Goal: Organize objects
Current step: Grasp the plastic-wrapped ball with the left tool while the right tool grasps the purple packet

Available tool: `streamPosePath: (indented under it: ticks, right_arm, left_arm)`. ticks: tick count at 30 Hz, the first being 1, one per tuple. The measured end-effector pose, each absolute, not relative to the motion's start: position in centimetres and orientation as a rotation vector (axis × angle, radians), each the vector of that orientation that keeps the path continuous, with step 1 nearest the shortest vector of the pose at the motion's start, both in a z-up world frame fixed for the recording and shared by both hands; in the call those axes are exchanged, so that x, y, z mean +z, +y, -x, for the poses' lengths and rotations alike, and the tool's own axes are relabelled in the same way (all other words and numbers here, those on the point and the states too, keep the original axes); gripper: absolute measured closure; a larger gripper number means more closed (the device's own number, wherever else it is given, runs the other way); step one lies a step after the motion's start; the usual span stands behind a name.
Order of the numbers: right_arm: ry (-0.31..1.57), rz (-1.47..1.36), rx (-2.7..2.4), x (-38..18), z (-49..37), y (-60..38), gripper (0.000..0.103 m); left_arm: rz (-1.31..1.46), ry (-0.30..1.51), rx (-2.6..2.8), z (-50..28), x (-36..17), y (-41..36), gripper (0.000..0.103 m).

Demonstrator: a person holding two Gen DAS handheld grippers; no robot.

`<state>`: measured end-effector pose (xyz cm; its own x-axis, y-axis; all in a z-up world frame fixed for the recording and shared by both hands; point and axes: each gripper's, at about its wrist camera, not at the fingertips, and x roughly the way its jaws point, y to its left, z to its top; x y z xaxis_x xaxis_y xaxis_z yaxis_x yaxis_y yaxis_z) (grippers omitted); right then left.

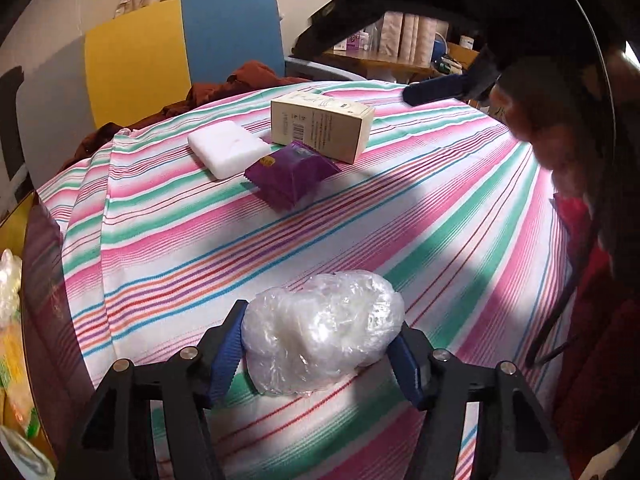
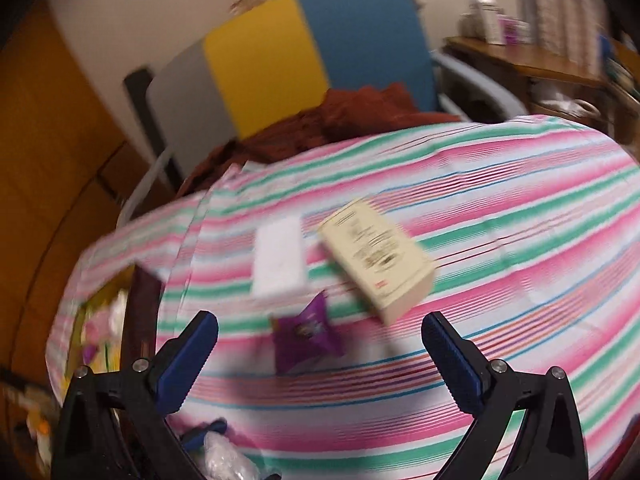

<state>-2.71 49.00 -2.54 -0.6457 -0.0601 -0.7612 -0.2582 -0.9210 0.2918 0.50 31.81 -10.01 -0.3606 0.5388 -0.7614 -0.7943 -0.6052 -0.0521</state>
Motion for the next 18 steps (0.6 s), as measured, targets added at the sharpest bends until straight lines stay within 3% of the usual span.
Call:
streamPosePath:
  ticks: [4, 7, 15, 18]
  right_arm:
    - [0.397, 1.412, 2.674, -4.4, 4.0, 46.7, 0.007]
    - [0.363, 1.473, 2.650, -5.5, 4.6, 46.3, 0.011]
    - [0.872, 1.619, 2.617, -7.9, 5.8, 47.4, 0.012]
    - [0.899, 1.601, 2.568, -8.8, 6.6, 47.5, 0.012]
  left_arm:
    - [0.966, 0.376, 2.025, -0.2, -10.1, 31.5, 0.037]
    - [0.959, 0.370, 2.027, -0.3, -10.2, 31.4, 0.037]
    - [0.947, 0.364, 2.029, -0.3, -10.2, 31.5, 0.037]
    - [0.947, 0.350, 2.025, -0.2, -10.3, 31.4, 0.037]
